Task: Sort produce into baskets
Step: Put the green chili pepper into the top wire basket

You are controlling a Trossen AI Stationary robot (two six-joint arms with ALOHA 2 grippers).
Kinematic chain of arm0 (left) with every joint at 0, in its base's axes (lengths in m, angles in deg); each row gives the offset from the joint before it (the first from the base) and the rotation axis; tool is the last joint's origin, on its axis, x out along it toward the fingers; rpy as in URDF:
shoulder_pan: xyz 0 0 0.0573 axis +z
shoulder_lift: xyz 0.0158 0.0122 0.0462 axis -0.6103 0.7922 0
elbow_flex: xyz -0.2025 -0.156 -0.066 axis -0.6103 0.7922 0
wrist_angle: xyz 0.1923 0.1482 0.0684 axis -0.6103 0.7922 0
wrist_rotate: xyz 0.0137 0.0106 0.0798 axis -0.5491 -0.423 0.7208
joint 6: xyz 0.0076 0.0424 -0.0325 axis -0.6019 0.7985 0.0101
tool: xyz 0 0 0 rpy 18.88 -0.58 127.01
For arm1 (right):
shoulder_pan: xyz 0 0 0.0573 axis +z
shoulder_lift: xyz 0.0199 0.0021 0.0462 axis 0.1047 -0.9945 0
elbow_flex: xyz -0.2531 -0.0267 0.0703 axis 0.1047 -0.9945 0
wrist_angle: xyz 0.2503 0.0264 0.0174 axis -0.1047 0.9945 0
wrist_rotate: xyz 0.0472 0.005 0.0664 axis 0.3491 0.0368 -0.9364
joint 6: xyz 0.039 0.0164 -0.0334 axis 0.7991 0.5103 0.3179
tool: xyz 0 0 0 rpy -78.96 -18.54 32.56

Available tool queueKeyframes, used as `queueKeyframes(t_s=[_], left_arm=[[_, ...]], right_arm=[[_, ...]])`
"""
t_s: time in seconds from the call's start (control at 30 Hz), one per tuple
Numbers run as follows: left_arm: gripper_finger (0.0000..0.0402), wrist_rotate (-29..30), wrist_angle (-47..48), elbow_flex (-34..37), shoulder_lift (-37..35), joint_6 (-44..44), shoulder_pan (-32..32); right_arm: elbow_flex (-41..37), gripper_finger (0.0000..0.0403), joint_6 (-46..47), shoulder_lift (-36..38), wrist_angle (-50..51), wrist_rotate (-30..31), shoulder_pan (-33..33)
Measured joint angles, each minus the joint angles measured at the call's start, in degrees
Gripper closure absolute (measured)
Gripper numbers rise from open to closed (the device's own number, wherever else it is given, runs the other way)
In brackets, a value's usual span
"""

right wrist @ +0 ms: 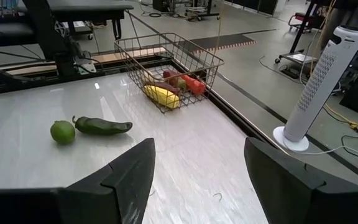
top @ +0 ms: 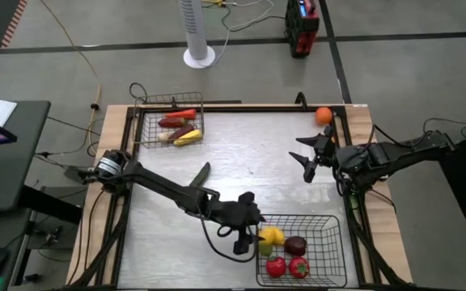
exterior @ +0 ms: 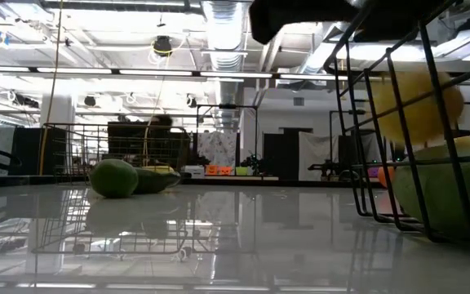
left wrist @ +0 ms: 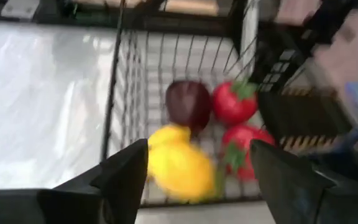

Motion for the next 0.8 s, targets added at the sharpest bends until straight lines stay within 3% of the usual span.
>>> queueKeyframes(t_s=[0.17, 0.37, 0.63, 0.8], left_arm=[[0.0128, 4.3, 15.13, -4.43, -0.24, 2.29, -0.21], [0.0128, 19.01, 33.48, -3.39, -2.34, 0.55, -1.36], [0.0127, 26.43, 34.87, 8.85, -12.35, -6.55, -0.12], [0.0127, 24.81, 33.03, 21.74, -20.2, -15.6, 5.48]], right_arm=[[0.0, 0.0127, 0.02, 0.0, 0.01, 0.0, 0.0], [0.0, 0.0127, 0.04, 0.0, 0.08, -0.04, 0.11], [0.0, 0.0127, 0.26, 0.0, 0.42, -0.48, 0.11], [0.0, 0.0127, 0.46, -0.02, 0.22, -0.51, 0.11]])
